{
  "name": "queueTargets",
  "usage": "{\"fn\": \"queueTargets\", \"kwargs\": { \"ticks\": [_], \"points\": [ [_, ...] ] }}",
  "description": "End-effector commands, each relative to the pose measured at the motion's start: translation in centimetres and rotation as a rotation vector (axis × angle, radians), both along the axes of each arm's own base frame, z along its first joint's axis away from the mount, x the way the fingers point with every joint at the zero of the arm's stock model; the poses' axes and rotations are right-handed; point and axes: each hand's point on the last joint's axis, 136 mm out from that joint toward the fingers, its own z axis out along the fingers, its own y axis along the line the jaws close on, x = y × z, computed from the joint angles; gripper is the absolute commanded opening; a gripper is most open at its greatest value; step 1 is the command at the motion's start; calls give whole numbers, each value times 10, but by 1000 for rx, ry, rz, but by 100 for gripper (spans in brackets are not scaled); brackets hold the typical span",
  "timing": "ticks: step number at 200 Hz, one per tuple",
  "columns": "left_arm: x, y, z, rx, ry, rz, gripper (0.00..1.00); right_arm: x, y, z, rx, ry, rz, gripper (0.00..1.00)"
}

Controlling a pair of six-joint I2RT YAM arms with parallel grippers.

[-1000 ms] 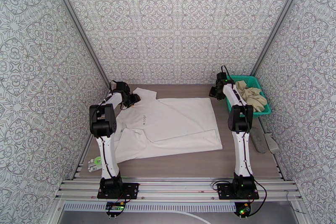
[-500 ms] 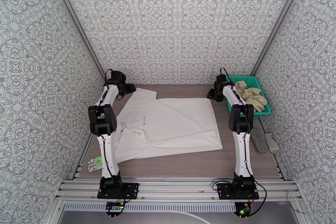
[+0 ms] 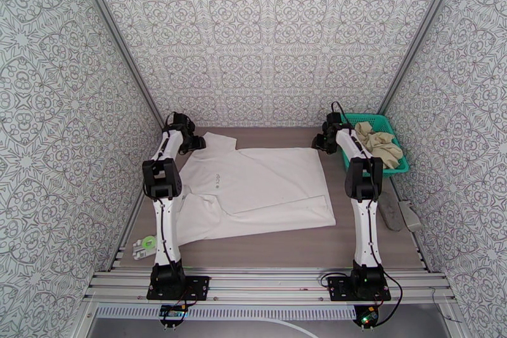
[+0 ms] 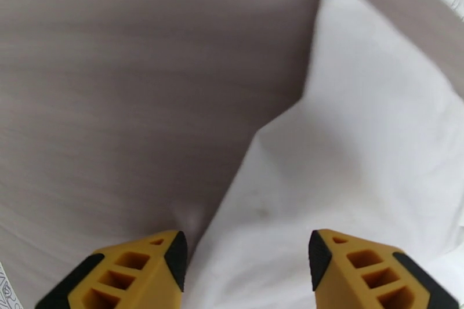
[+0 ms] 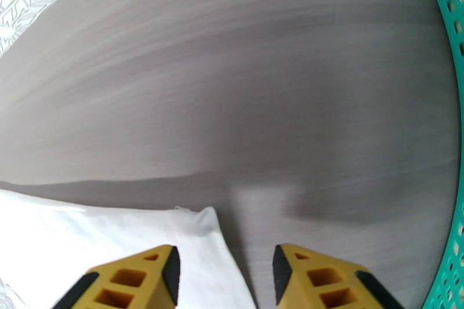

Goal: Fold and stack the mixed laundry pile

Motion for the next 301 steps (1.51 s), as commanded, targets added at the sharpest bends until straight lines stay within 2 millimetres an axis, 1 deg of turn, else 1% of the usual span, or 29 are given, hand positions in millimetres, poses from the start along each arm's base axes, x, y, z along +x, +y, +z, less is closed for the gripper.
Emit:
{"fn": "queueTargets", "kwargs": {
  "ticks": [1,18,21,31,33,37,52,69,92,111,121,145,148,157,179,189,202,221,236,250,253,255,259,280,294,297,299,301],
  "points": [
    [-13,3,-27,33,85,-5,54,5,7,-5,-49,-1,39,50],
    [-13,6,-26,33,82,7,54,7,11,-14,-57,11,49,50],
    [-13,7,-26,32,83,10,55,8,12,-13,-53,11,53,49],
    [-13,8,-24,30,78,14,59,11,15,-12,-43,9,58,49],
    [-13,9,-24,31,78,15,60,10,15,-15,-41,17,58,49],
    [-12,9,-23,31,74,16,62,15,15,-9,-39,-1,56,49],
    [-10,6,-20,16,63,11,64,19,16,-9,-24,-3,31,49],
    [-7,0,-19,-29,48,7,66,17,22,-16,15,16,16,47],
    [-4,-7,-22,-78,38,0,65,10,26,-31,35,57,1,42],
    [-4,-11,-26,-94,39,-11,60,8,29,-34,44,67,9,38],
    [-4,-12,-26,-101,37,-16,54,8,29,-34,38,66,10,35],
    [-3,-14,-26,-101,32,-28,45,13,26,-24,23,33,15,26],
    [-2,-19,-25,-122,28,-40,43,14,26,-22,23,28,15,24],
    [-1,-21,-24,-132,23,-52,40,15,26,-18,22,16,17,20],
    [1,-27,-18,-158,-3,-84,20,18,26,-11,18,-6,24,14],
    [4,-27,-12,-160,-25,-91,11,19,26,-6,16,-16,27,10],
    [7,-26,-2,-162,-65,-100,0,20,25,-2,13,-23,26,7],
    [10,-27,17,-188,-144,-119,0,20,24,4,9,-34,28,4],
    [12,-32,38,-226,-221,-154,0,20,22,11,10,-43,31,2],
    [11,-33,52,-236,-263,-171,0,20,20,17,9,-52,31,1],
    [12,-33,59,-238,-280,-176,0,20,19,19,9,-54,30,1],
    [7,-33,53,-244,-265,-173,0,20,19,19,9,-54,30,0],
    [5,-33,52,-250,-266,-174,0,20,18,20,10,-56,29,0],
    [-1,-31,68,-270,-313,-181,0,20,17,31,21,-72,31,0],
    [-6,-30,74,-296,-331,-180,0,19,17,39,26,-81,39,0],
    [-8,-30,76,-303,-333,-180,0,19,17,39,26,-81,39,0],
    [-9,-30,76,-308,-333,-179,0,15,17,34,25,-63,40,0],
    [-10,-30,77,-311,-337,-179,0,14,17,33,25,-60,40,0]
  ]
}}
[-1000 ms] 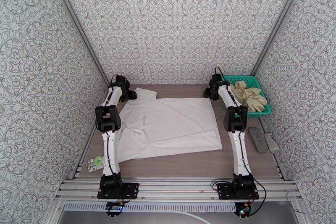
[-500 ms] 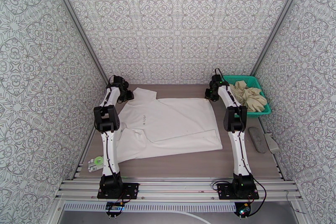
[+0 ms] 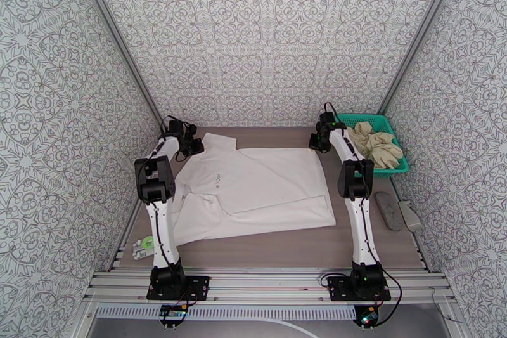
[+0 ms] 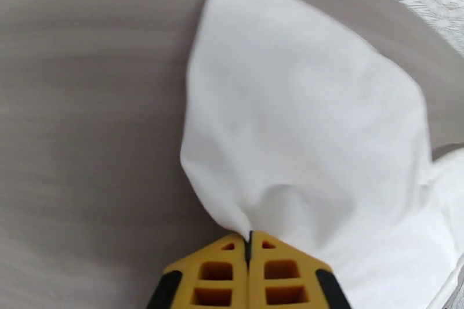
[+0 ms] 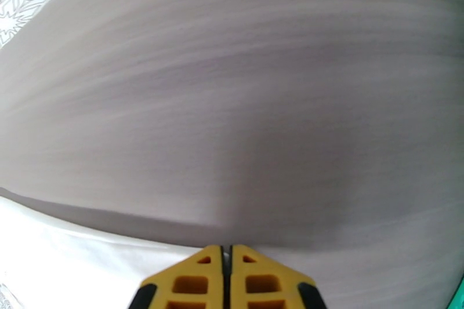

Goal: Fold and stack the mixed laundry pile

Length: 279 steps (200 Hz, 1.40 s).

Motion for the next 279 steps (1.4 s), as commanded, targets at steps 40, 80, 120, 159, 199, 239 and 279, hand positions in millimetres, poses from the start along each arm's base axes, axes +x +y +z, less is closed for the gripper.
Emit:
{"fn": "queueTargets", "kwargs": {
  "ticks": [40,80,120,159,199,239,279],
  "points": [
    [-17,9,68,-89,-194,-20,0,-11,-6,44,1,-50,25,0],
    [-42,13,76,-124,-212,-23,0,-22,-14,50,-7,-46,26,0],
    [-58,9,84,-161,-236,-32,0,-32,-23,56,-14,-41,22,0],
    [-75,8,95,-161,-259,-24,0,-45,-24,65,-9,-44,27,0],
    [-95,10,107,-159,-288,-8,0,-61,-22,68,7,-42,31,0],
    [-116,11,109,-164,-295,34,0,-84,-20,65,25,-37,19,0],
    [-147,15,99,-155,-270,98,0,-110,-24,60,33,-38,-13,0]
  ]
}}
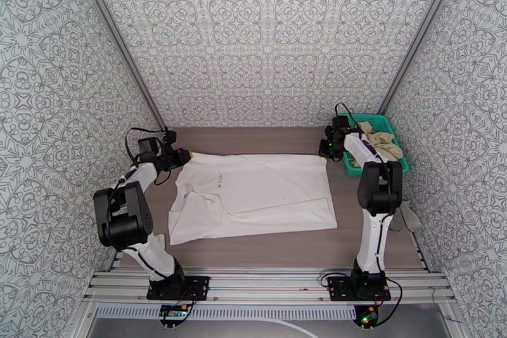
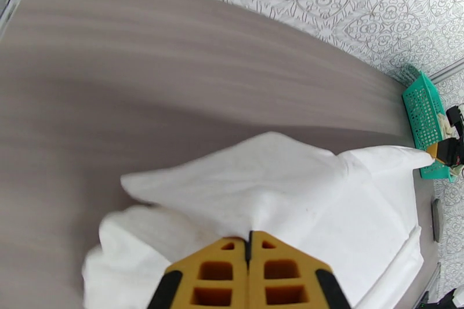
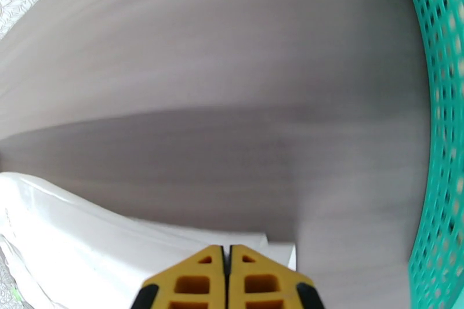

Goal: Fold and stack the mixed laundry pile

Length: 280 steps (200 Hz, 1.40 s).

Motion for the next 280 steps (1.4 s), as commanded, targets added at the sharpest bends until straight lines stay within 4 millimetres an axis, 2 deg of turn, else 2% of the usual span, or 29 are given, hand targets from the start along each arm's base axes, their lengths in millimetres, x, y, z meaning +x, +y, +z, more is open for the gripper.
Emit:
{"fn": "queueTargets", "kwargs": {
  "ticks": [1,30,53,77,81,88,92,96,104,109,116,126,139,158,180,199,217,229,256,280],
  "points": [
    [-14,9,9,7,-30,58,0,-8,-4,15,20,-60,-32,0],
    [-35,8,2,10,-20,90,0,-23,0,8,60,-84,-56,0],
    [-52,16,-9,11,3,160,0,-37,1,-8,87,-85,-85,0],
    [-68,30,-22,6,1,272,17,-53,5,-24,129,-90,-109,0],
    [-70,32,-24,6,4,287,24,-55,4,-26,130,-92,-113,0],
    [-73,35,-27,2,12,310,45,-59,2,-29,120,-94,-123,0],
    [-75,39,-29,2,19,329,55,-61,1,-31,114,-93,-128,3],
    [-77,42,-30,3,27,348,60,-63,0,-32,111,-92,-129,8],
    [-79,48,-30,6,30,378,61,-65,-1,-33,105,-90,-128,22],
    [-80,51,-29,6,30,396,61,-67,-1,-34,99,-86,-128,34],
    [-82,56,-26,2,29,425,61,-69,-3,-32,93,-86,-133,43],
    [-82,59,-17,7,15,442,60,-70,-6,-28,80,-95,-141,49],
    [-79,59,0,42,3,452,59,-72,-9,-20,60,-111,-150,50],
    [-70,39,16,125,40,402,60,-75,-14,-9,12,-128,-151,50],
    [-48,4,13,203,113,329,62,-75,-11,-4,-30,-119,-138,50],
    [-24,-38,-3,245,192,254,60,-71,-6,-3,-44,-117,-141,50],
    [-7,-66,-33,294,297,240,55,-68,-4,-4,-39,-110,-144,50],
    [2,-81,-50,334,350,239,51,-68,-3,-4,-37,-109,-141,50],
    [20,-112,-81,424,424,216,50,-72,1,-4,-25,-105,-126,49],
    [33,-128,-97,492,452,211,52,-75,3,-5,-15,-104,-115,49]
  ]
}}
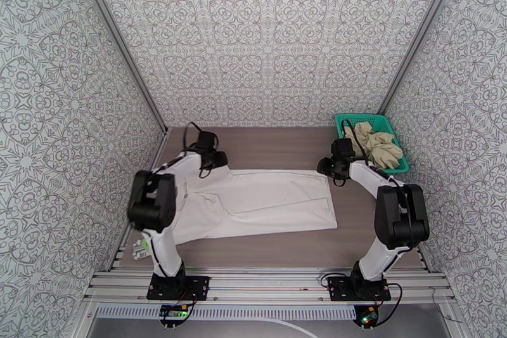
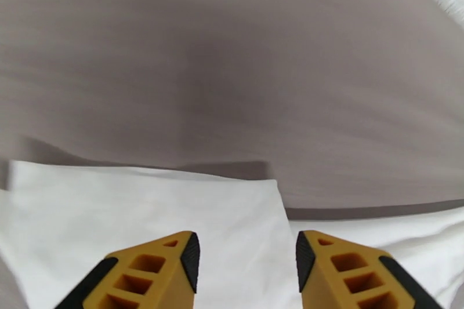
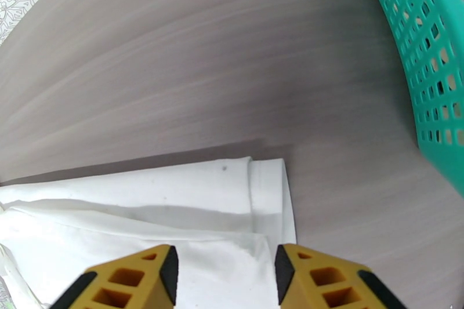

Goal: Fold and stack the mixed laundry pile

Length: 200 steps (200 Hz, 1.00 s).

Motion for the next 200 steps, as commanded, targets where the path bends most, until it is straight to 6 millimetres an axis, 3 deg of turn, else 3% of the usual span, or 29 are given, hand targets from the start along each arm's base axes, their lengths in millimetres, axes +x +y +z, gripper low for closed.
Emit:
{"fn": "queueTargets", "kwargs": {
  "ticks": [1,72,96,121,130,148,163,190,193,200],
  "points": [
    [5,0,-3,110,46,47,52,-4,3,-1,5,13,12,49],
    [17,3,-23,294,123,64,48,-7,12,-7,46,23,41,48],
    [19,2,-29,329,151,50,35,-6,12,-7,44,24,45,48],
    [16,-4,-37,335,176,28,32,-4,13,-5,48,20,47,48],
    [14,-4,-39,341,179,28,24,-4,13,-6,50,20,46,48],
    [14,-1,-28,366,157,37,8,-5,14,-7,53,24,48,48],
    [14,0,-14,370,129,37,1,-5,14,-8,52,28,50,48],
    [12,4,8,369,85,60,0,-5,16,-9,65,33,56,48],
    [13,4,21,359,60,67,0,-5,16,-9,66,33,58,48],
    [11,5,29,352,40,74,0,-5,17,-8,67,33,58,48]
  ]
}}
